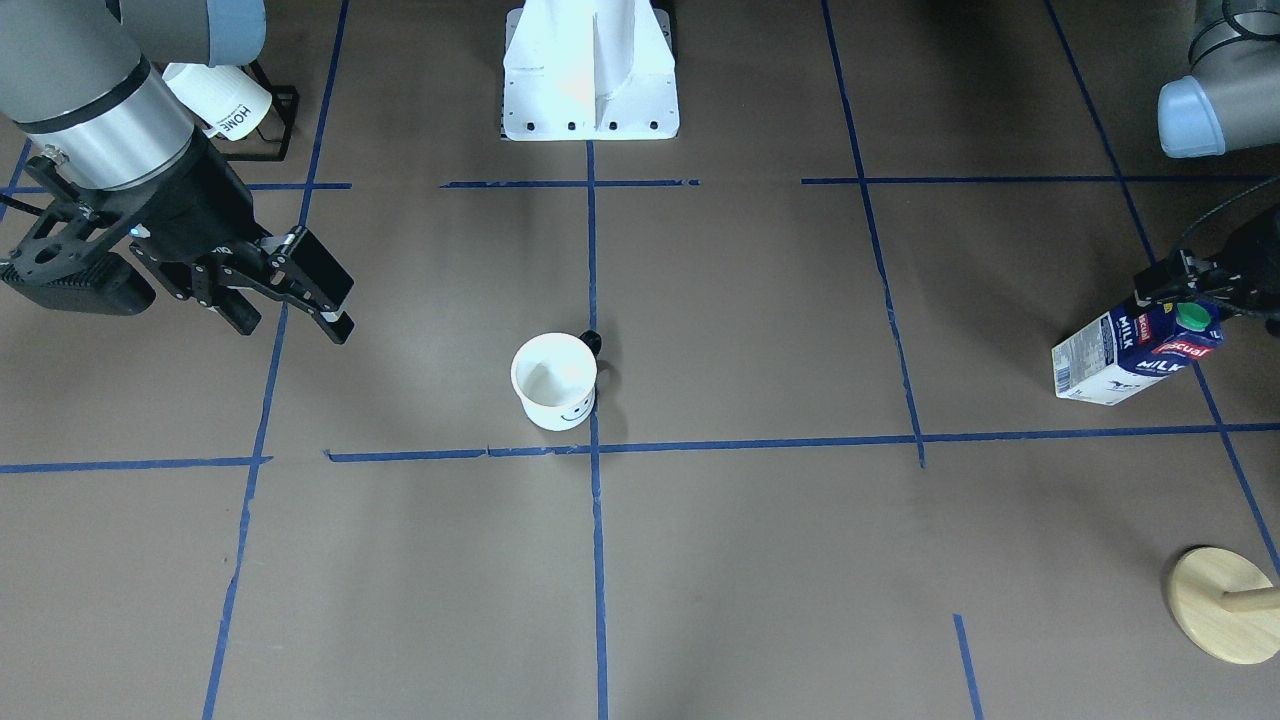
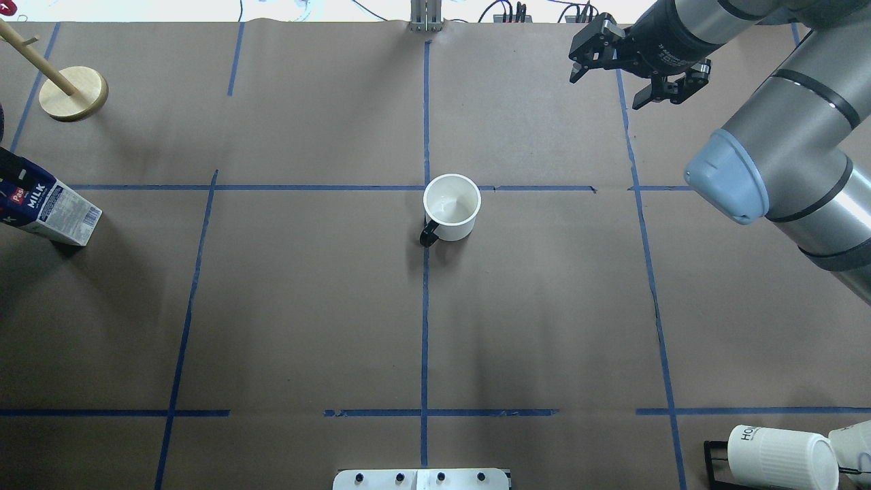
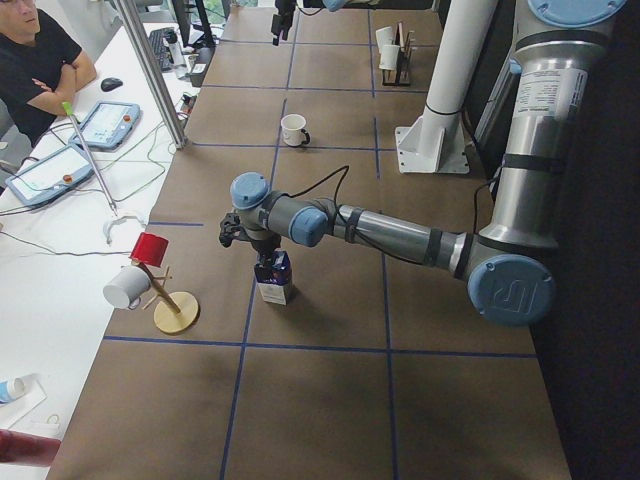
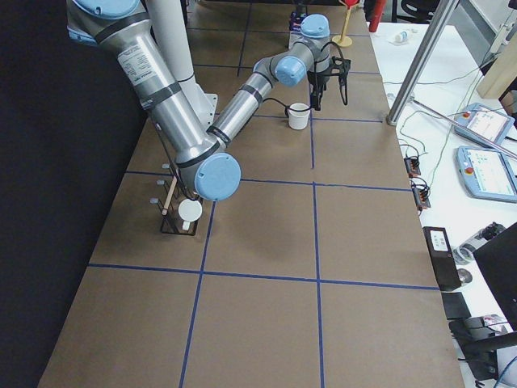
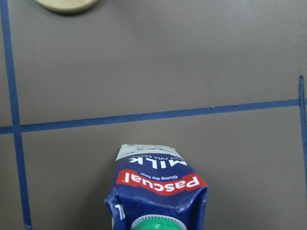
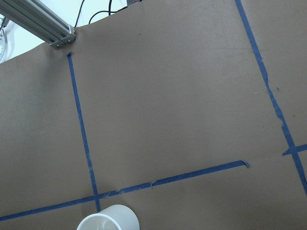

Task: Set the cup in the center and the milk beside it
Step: 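Raise the right gripper from the mug while the left gripper nears the carton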

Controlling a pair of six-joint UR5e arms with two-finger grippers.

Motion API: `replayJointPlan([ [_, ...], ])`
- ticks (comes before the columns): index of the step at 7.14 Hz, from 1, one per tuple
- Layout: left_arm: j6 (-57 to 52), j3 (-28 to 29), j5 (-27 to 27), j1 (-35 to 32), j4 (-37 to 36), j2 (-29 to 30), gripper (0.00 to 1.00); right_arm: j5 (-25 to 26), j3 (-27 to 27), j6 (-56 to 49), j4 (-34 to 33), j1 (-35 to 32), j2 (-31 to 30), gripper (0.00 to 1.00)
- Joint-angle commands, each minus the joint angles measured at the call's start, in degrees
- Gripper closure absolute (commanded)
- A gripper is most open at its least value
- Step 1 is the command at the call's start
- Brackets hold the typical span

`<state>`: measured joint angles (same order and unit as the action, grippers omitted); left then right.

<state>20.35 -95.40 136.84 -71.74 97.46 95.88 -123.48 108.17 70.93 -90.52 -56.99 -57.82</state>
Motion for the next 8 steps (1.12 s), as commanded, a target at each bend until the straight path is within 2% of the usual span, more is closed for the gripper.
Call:
replayJointPlan([
  [1, -0.3, 0.5, 0.0, 0.3, 0.1, 0.0, 0.06, 0.0, 0.6, 0.0, 0.0, -0.1, -0.6, 0.0],
  [2, -0.3, 0.1, 0.0, 0.3, 0.0, -0.3, 0.23, 0.0, 0.7, 0.0, 0.0, -0.1, -0.6, 0.0],
  [4, -0.2, -0.3, 0.0, -0.5, -0.2, -0.3, 0.71, 0.0, 0.8, 0.0, 0.0, 0.0, -0.6, 0.0],
  [5, -0.2, -0.7, 0.0, -2.1, -0.3, -0.3, 0.86, 0.0, 0.8, 0.0, 0.0, 0.0, -0.6, 0.0],
  [6, -0.2, -2.2, 0.0, -3.5, -1.1, -0.3, 0.92, 0.0, 0.7, 0.0, 0.0, 0.0, -0.6, 0.0],
  [8, -0.2, -9.4, 0.0, -4.6, -12.1, 0.6, 0.96, 0.0, 0.9, -0.1, 0.0, -0.4, -0.7, 0.0],
])
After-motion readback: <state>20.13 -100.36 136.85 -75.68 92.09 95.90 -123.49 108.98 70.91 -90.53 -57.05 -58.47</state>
